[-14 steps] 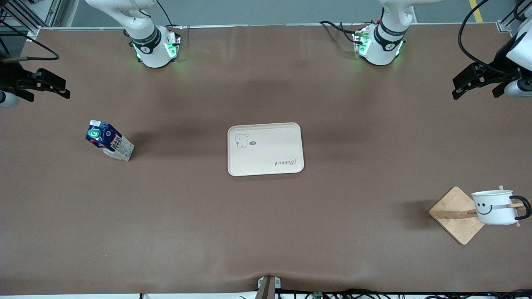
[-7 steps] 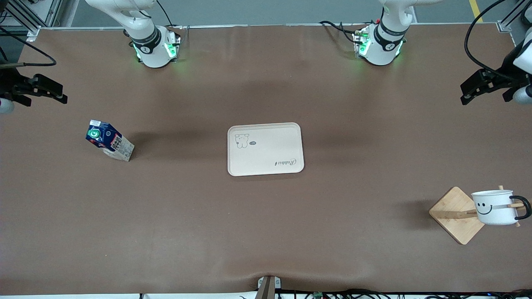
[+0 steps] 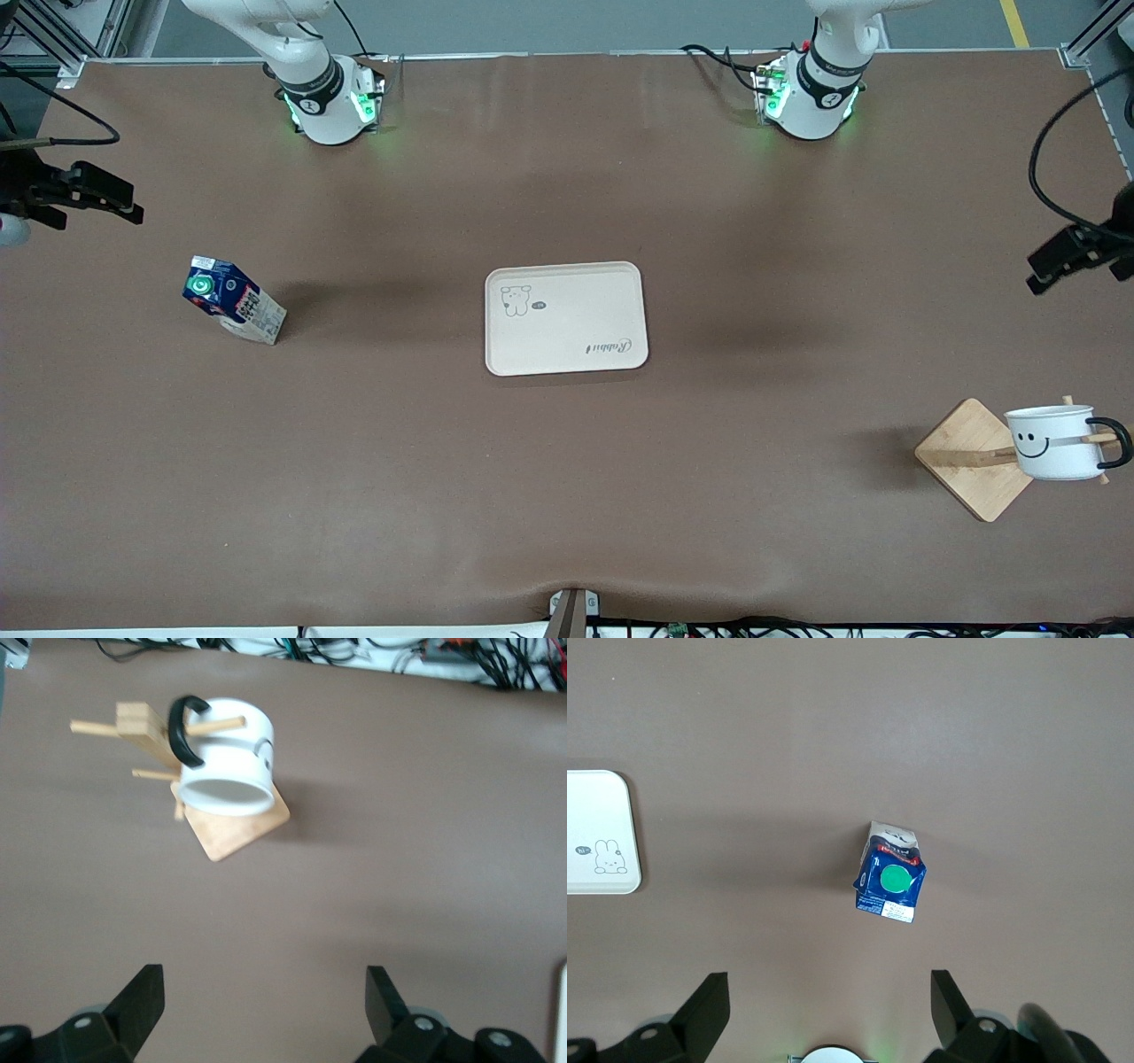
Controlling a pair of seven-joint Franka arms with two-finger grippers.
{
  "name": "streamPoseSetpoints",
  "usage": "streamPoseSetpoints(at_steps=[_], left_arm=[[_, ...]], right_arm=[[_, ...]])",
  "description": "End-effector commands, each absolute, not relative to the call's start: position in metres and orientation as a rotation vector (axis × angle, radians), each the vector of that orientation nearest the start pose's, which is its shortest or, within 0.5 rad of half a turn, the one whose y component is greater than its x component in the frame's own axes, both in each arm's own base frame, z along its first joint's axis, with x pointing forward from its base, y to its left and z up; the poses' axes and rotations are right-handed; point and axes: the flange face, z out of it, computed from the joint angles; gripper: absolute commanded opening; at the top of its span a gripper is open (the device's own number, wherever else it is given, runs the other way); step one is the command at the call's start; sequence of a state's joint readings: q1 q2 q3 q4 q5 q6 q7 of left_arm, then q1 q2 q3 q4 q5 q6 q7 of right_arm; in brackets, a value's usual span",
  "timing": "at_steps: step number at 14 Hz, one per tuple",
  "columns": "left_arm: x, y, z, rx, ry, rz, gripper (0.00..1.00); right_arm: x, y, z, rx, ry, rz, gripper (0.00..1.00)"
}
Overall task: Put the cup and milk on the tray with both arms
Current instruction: 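Move the left gripper toward the white mug on the wooden stand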
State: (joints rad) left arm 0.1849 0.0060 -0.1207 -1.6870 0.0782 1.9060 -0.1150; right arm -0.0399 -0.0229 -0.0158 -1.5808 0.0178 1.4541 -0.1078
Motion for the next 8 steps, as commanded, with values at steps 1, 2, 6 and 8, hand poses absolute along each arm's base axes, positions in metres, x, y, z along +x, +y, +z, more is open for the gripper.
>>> streamPoseSetpoints(at_steps=[1,2,6,8], left_arm=[[0.585,0.061,0.572,-3.016,-0.368,-0.445,1.0],[0.587,0.063,0.557,-3.007,-0.436,-0.507,1.0],[0.611,0.067,0.499,-2.999,-0.545,-0.689,1.0],[0.623,0.069,0.476,-2.998,-0.599,-0.732,1.0]], right_arm=[[0.537,-0.03,0.634,-3.115,-0.076,0.132,1.0],[0.538,-0.03,0.641,-3.117,-0.079,0.108,1.0],[0.546,-0.039,0.627,-3.109,-0.048,0.154,1.0],[0.541,-0.041,0.623,-3.101,-0.029,0.222,1.0]])
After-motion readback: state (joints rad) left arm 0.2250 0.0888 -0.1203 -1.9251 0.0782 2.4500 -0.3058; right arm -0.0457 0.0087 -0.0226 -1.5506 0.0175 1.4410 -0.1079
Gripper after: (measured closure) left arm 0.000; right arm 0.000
